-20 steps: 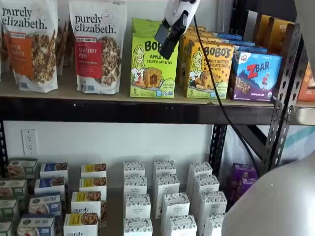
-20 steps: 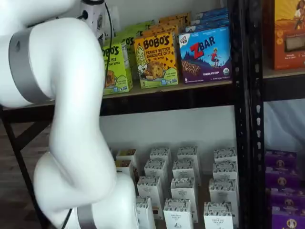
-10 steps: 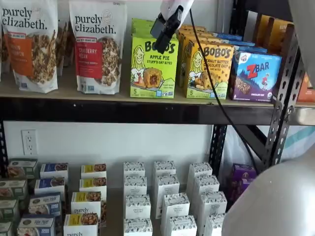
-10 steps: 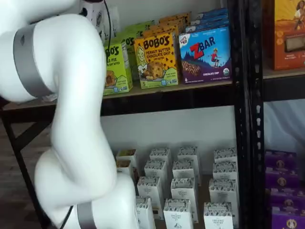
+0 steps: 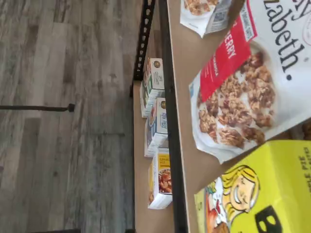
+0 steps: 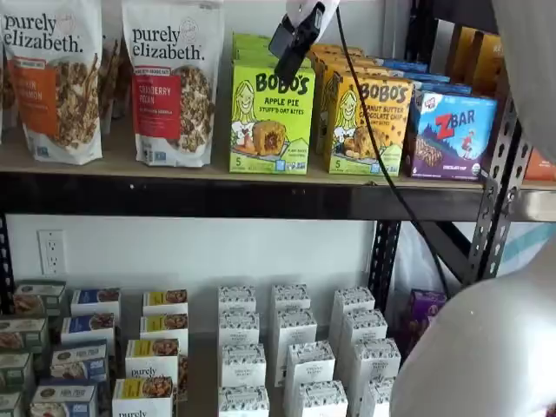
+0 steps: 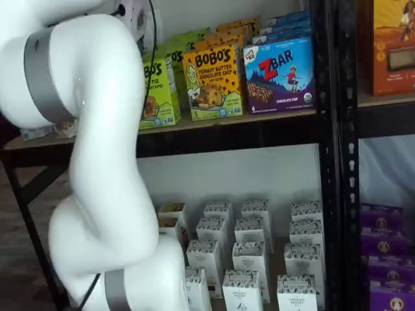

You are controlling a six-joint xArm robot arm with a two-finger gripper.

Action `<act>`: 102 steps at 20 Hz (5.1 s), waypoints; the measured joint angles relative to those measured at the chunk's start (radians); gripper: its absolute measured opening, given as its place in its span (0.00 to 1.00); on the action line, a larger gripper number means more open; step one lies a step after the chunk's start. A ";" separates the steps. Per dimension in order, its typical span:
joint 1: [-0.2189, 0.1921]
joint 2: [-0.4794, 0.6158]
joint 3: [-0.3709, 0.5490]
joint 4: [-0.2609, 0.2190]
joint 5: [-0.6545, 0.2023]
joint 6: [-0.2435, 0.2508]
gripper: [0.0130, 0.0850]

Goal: Pick the green box on the top shelf, the fourth from the left

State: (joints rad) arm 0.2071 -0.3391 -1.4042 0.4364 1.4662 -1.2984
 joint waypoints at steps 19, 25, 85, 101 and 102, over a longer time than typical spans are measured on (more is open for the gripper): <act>-0.047 0.107 -0.111 -0.013 0.004 -0.043 1.00; -0.065 0.143 -0.148 -0.039 0.032 -0.063 1.00; -0.050 0.260 -0.251 -0.165 0.124 -0.071 0.72; -0.043 0.257 -0.244 -0.168 0.115 -0.065 0.33; -0.043 0.257 -0.244 -0.167 0.115 -0.065 0.33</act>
State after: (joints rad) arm 0.1642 -0.0818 -1.6481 0.2689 1.5813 -1.3632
